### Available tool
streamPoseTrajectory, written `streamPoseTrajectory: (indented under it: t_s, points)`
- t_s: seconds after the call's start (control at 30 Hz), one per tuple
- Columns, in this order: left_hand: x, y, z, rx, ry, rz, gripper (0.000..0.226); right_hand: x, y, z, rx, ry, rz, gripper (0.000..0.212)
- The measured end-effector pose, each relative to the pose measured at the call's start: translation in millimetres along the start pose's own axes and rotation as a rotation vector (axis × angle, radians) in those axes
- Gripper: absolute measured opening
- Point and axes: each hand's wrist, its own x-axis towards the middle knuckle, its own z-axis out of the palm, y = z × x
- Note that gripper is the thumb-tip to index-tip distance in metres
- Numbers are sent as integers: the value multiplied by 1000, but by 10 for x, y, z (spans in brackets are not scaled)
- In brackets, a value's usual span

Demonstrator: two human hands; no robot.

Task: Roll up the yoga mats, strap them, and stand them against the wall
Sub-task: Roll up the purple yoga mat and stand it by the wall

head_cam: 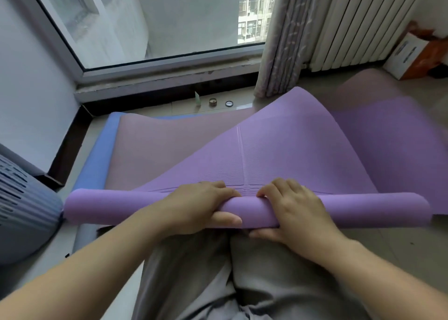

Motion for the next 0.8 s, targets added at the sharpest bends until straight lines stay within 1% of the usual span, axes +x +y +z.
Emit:
streamPoseTrajectory:
  t_s: [0.07, 0.1, 0.17, 0.2, 0.27, 0.3, 0.33, 0.37, 0.4, 0.47, 0.5, 0.53, 0.6, 0.63, 0.67, 0.73, 0.8]
  points:
    - [38, -41, -41, -50, -6, -18, 61, 171, 60, -141, 21, -225, 35, 66]
    - [37, -38, -35, -36, 45, -40, 66, 236, 98, -190, 59, -317, 48, 65]
    - [-1, 19, 46, 65, 287, -66, 72, 348, 160, -259, 145, -459, 68, 59]
    - [-24, 60, 119, 144, 399, -50, 70, 396, 189, -290, 201, -497, 81, 56]
    - [-51, 101, 286, 293, 516, -32, 64, 484, 227, -326, 270, -578, 106, 52]
    - [-39, 87, 321, 310, 533, -36, 63, 519, 235, -328, 288, -611, 120, 53]
    - [-21, 56, 322, 308, 542, -38, 61, 526, 238, -317, 299, -608, 132, 54]
    - [4, 18, 297, 305, 537, -39, 60, 509, 230, -301, 284, -564, 136, 56]
    - [26, -22, 269, 313, 527, -29, 58, 456, 214, -256, 236, -448, 118, 58]
    - [44, -55, 207, 307, 453, -13, 58, 290, 147, -126, 76, -151, 27, 63]
    - [45, -44, 157, 286, 381, -15, 59, 205, 102, -71, 18, -57, -13, 63]
    - [53, -30, 105, 247, 295, -23, 60, 151, 81, -26, -12, -2, -26, 63]
    - [111, -36, 15, 163, 147, -66, 62, 173, 91, 7, -32, 4, 1, 61]
    - [146, -38, -34, 134, 100, -88, 62, 232, 104, -16, -44, -39, 21, 62]
    - [176, -23, -86, 109, 89, -103, 62, 300, 121, -53, -51, -108, 41, 65]
    - [212, -7, -99, 160, 126, -116, 65, 405, 173, -118, -29, -231, 64, 71]
    - [185, 19, 16, 323, 286, -75, 75, 470, 216, -170, 8, -319, 75, 73]
